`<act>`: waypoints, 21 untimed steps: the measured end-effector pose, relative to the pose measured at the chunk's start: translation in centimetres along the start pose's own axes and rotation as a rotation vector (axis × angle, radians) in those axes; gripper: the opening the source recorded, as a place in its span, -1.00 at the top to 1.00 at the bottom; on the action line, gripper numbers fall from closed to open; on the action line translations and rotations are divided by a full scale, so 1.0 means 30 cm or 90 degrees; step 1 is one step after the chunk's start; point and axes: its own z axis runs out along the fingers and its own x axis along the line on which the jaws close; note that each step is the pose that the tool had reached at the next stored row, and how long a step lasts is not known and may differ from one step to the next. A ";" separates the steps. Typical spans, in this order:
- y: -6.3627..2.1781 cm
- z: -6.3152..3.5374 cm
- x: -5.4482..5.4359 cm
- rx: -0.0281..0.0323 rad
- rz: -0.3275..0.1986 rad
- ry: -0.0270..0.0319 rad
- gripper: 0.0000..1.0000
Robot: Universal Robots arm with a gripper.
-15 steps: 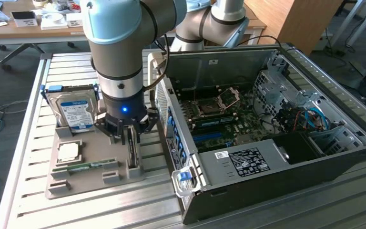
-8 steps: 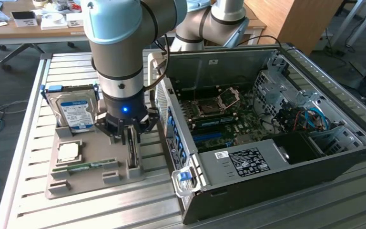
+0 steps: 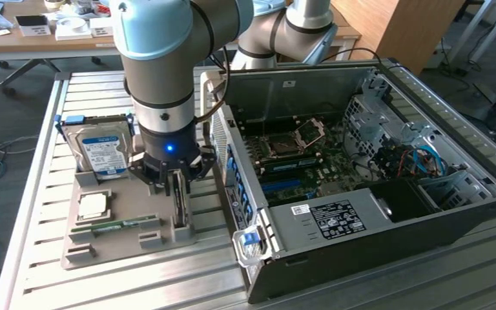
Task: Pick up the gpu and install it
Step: 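Pick up the gpu and move the gpu toward the slot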
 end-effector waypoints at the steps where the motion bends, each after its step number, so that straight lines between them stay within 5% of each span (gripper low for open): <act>1: 0.000 0.000 0.000 0.0000 0.000 0.0000 0.17; 5: 0.000 0.000 0.000 0.0000 0.000 0.0000 0.20; 9: 0.000 0.000 0.000 0.0000 0.000 0.0000 0.47; 21: 0.000 0.000 0.000 -0.0001 -0.008 0.0004 0.47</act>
